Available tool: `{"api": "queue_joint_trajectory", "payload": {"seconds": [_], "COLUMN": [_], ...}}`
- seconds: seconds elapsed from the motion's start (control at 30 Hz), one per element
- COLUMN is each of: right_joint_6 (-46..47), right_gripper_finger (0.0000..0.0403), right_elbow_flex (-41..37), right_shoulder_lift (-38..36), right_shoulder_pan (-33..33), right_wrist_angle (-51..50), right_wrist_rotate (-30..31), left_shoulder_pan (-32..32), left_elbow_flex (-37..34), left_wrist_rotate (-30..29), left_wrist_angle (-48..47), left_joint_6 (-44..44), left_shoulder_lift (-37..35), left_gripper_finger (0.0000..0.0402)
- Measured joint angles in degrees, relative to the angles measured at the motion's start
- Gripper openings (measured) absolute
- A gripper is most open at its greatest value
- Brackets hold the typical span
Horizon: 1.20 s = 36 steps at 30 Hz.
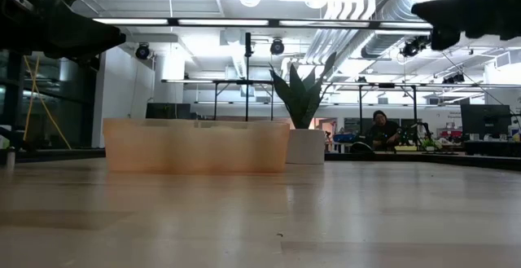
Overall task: Pick and place pill bottles into a basket
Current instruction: Put the yellow pill bottle in the orange bin
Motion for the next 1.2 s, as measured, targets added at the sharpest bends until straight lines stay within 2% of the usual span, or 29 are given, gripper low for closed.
{"api": "queue_joint_trajectory", "payload": {"seconds": [0.07, 0.17, 0.47, 0.63, 0.8, 0.9, 1.03, 1.2], "right_joint_6": [2.4, 4.0, -2.6, -2.6, 1.4, 2.0, 0.0, -1.4], "right_gripper_finger": [0.0002, 0.0004, 0.0004, 0.0001, 0.0007, 0.0005, 0.0001, 0.0002], "right_elbow_flex": [-0.2, -3.4, -4.1, -4.1, -4.1, -4.1, -4.1, -4.1], "right_shoulder_lift": [0.2, 0.3, 0.9, 1.0, 1.0, 1.0, 1.0, 1.0], "right_shoulder_pan": [0.0, 0.0, 0.0, 0.0, 0.0, 0.0, 0.0, 0.0], "right_wrist_angle": [-1.8, 6.0, 8.7, 7.5, 1.2, 1.1, 3.1, 2.5], "right_wrist_rotate": [0.6, 1.5, 1.1, 1.0, 0.9, 1.0, 1.0, 1.0], "left_shoulder_pan": [0.0, 0.0, 0.0, 0.0, 0.0, 0.0, 0.0, 0.0], "left_elbow_flex": [0.0, 0.0, 0.0, 0.0, 0.0, 0.0, 0.0, 2.7], "left_wrist_rotate": [0.0, 0.0, 1.5, 1.6, 1.6, 1.2, 1.6, 4.3], "left_wrist_angle": [0.0, 0.0, 0.0, -0.2, 0.5, 3.8, 9.4, 7.0], "left_joint_6": [0.0, 0.1, -0.1, 0.4, 8.4, 10.6, 11.7, 11.9], "left_shoulder_lift": [0.0, 0.0, 0.0, 0.0, 0.0, 0.0, 0.0, 2.2], "left_gripper_finger": [0.0108, 0.0108, 0.0108, 0.0108, 0.0111, 0.0135, 0.02, 0.027]}}
